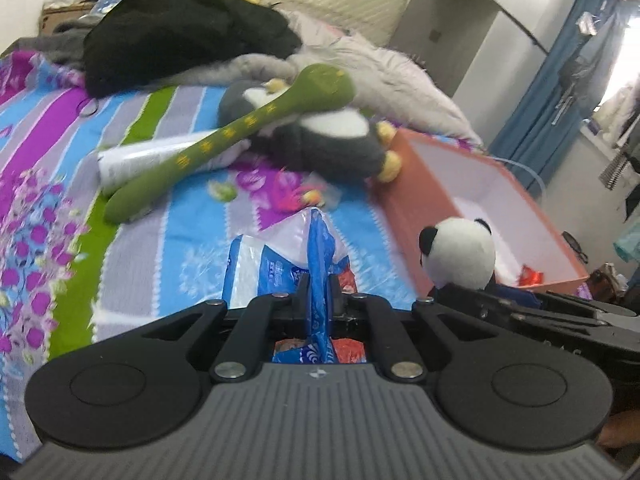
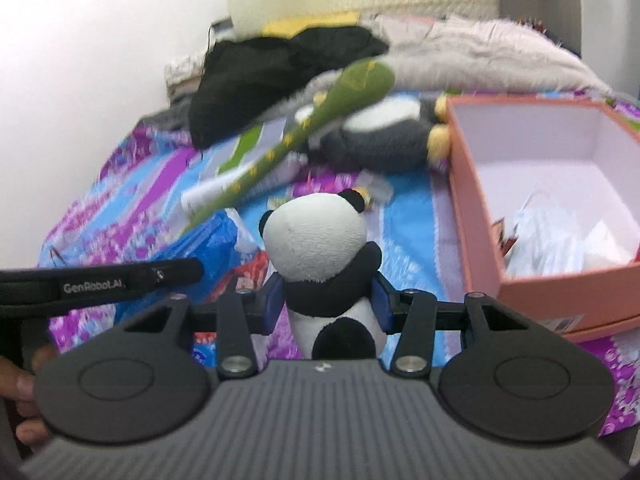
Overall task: Organize soft objects
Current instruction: 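Carry the bag with the left tool while the right tool carries the panda over the box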
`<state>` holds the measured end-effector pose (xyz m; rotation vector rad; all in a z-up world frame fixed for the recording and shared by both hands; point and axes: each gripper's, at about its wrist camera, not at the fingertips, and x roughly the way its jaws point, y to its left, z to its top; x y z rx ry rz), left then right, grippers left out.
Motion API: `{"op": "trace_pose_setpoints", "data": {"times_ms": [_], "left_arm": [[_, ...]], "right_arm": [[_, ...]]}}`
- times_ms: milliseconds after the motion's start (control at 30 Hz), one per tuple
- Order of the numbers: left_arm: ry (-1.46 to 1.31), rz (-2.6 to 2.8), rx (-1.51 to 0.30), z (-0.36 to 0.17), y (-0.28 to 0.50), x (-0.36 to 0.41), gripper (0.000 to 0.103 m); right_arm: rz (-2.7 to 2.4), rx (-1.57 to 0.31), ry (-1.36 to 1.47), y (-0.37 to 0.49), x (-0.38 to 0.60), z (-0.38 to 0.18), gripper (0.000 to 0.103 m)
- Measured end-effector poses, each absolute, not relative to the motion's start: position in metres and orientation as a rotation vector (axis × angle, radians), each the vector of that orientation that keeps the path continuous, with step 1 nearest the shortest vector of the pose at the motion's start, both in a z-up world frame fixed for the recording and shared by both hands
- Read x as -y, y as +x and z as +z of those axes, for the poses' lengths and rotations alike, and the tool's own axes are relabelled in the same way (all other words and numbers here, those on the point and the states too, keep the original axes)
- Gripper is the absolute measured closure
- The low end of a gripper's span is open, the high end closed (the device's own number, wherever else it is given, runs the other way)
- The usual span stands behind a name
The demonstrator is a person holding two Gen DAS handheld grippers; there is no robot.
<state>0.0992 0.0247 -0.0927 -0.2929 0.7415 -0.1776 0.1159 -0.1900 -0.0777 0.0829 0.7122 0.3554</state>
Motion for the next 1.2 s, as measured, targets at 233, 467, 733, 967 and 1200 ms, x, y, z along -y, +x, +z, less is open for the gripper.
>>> {"op": "trace_pose_setpoints", "data": {"times_ms": [233, 467, 733, 967, 1200], "left_arm": [[-0.264, -0.250, -0.681, -0.055, 0.108, 0.005, 0.095], [-0.255, -0.312, -0.604, -0.014, 0.128, 0.034, 0.096], [-0.236, -0.404, -0.540, 0.030, 0.165, 0.079, 0.096], [-0.300, -0.497, -0.636, 0.034, 0.216, 0.121, 0.096], [-0.290, -0.550, -0.773, 0.010, 0.267, 0.175, 0.096]], "right_arm": [[0.321, -0.604, 0.101, 0.115, 0.213, -0.039, 0.054], [0.268, -0.498, 0.085, 0.121, 0.242, -0.001, 0.054], [0.189, -0.411, 0.057, 0.140, 0.283, 0.036, 0.054], [0.095, -0.463, 0.051, 0.166, 0.328, 0.035, 0.054], [0.022, -0.581, 0.021, 0.192, 0.364, 0.013, 0.054]]}}
